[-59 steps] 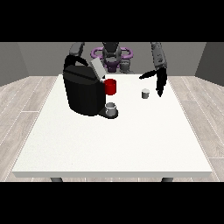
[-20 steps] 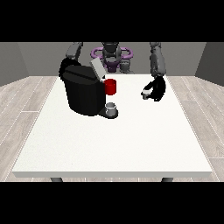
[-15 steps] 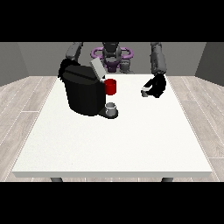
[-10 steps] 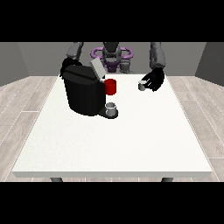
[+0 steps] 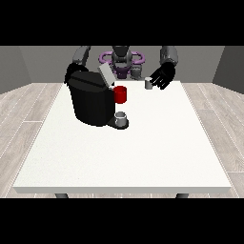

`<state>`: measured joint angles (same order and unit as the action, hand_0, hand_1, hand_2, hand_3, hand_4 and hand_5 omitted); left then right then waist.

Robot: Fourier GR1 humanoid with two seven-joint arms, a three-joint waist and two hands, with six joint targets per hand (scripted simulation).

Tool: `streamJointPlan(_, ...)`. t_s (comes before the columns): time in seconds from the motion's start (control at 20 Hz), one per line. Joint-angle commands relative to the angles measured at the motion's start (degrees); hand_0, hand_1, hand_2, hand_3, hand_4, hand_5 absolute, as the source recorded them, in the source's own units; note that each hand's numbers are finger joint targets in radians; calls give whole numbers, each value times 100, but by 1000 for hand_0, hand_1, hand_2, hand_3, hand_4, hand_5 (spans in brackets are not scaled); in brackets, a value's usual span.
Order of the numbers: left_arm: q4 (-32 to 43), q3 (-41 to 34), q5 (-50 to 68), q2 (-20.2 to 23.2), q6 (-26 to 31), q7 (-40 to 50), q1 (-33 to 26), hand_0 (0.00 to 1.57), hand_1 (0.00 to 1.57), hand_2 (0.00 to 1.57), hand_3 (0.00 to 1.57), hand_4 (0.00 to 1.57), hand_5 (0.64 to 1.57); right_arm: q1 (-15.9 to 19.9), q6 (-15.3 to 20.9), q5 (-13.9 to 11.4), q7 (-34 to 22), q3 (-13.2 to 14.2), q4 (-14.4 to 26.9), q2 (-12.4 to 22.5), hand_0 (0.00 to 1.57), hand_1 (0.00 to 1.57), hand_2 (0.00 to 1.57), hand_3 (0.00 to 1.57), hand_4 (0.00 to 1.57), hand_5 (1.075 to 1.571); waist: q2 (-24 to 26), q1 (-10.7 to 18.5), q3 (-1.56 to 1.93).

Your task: Insert the coffee pod into the coffee machine and close the lid

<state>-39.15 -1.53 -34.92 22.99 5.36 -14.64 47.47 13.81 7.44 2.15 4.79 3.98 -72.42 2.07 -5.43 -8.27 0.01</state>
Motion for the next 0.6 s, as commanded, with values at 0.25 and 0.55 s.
streamJointPlan(0.25, -48, -238, -77, 259, 77, 217, 604, 1256, 1256, 1327, 1277, 536, 1571, 140, -227, 159, -27, -32, -288, 71, 0, 0, 0, 0, 500, 1571, -187, -363, -1)
streamJointPlan(0.55, 75, -568, 135, 333, 292, 580, 1282, 1211, 1211, 1253, 1199, 507, 1571, 274, 174, -247, -131, -366, -431, -171, 0, 0, 0, 0, 492, 1571, -410, -575, -2)
